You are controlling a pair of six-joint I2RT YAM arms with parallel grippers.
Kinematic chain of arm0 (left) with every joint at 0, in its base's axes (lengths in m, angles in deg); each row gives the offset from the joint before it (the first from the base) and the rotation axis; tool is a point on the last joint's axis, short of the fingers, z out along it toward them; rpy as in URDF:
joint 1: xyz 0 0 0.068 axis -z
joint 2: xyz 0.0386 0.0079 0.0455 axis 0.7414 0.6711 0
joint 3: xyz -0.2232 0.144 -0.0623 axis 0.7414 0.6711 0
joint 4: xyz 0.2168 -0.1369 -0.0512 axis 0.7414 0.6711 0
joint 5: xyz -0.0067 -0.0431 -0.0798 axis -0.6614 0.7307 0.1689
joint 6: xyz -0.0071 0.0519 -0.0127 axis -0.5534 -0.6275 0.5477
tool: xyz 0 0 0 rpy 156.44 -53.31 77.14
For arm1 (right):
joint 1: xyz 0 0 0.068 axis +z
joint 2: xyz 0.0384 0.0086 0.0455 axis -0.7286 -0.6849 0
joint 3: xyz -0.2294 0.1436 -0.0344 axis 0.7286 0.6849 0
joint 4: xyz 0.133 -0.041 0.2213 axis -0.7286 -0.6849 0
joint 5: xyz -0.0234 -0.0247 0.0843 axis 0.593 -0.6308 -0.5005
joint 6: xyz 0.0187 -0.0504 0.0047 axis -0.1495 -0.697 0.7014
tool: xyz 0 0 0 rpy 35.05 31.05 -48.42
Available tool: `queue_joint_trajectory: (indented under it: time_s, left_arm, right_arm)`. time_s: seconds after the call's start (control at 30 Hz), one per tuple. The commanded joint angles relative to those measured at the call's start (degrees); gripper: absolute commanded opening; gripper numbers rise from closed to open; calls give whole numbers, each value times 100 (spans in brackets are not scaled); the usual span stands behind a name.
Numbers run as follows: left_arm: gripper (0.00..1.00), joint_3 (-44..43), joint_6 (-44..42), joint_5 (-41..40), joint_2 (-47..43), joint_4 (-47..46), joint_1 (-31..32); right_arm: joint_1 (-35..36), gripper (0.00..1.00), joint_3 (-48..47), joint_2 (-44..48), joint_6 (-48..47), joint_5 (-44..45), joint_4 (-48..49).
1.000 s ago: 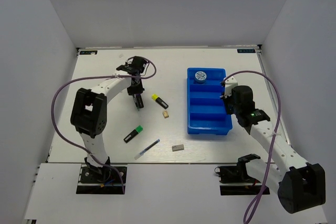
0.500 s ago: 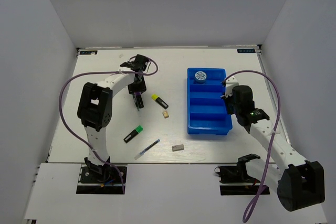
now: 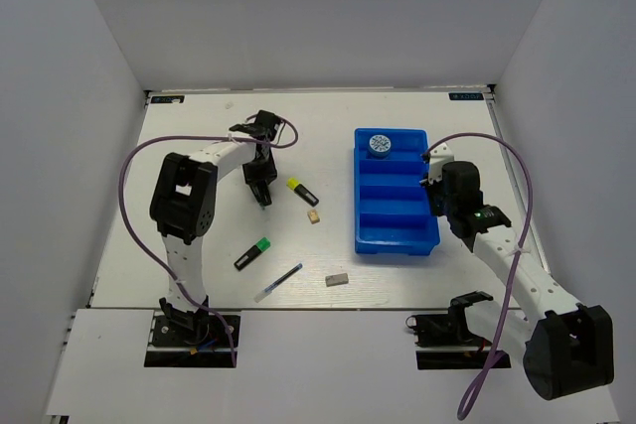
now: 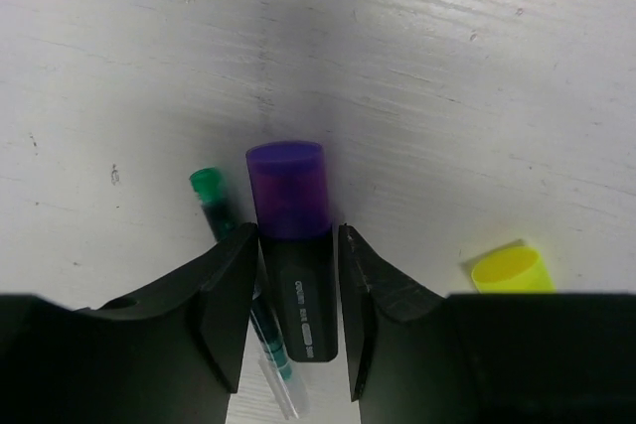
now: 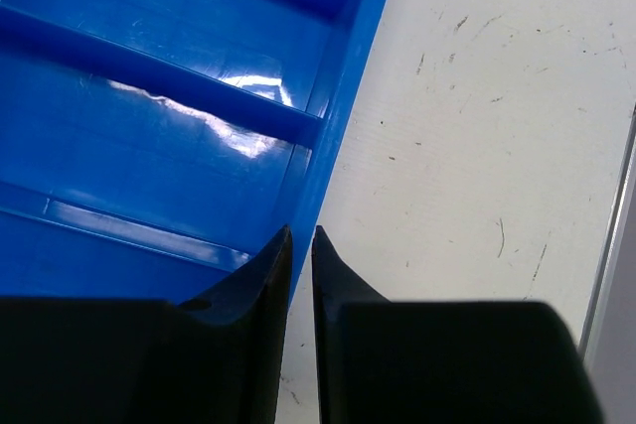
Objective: Sort the stationery into containers
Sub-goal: Grab a piece of stationery with the left arm
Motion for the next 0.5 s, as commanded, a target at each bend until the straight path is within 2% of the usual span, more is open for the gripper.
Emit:
queue_joint_trajectory:
  time_s: [0.0,0.2,0.3,0.33,0.37,0.47]
  left_arm:
    - [48,62,70,142,43,-203,-27]
    - [47,229,79,125,113,-352,-27]
    - [42,334,88,107,113,-414,-27]
    - [39,439,97,81,96,-431,-27]
    - [27,466,114,116,87,-475,-36]
    - [10,563,88,125,-9,-484,-19]
  right_arm:
    - [-67,18,-236,-1,63,-31,84]
    - [-102,18,-236,8,99,-75,75]
    - [-129,20,-244,-9,107,-110,67]
    - [-138,20,-244,-1,99,-110,75]
    - [-138,20,-253,-1,107,-119,67]
    - [-138,20,-244,-9,134,-145,40]
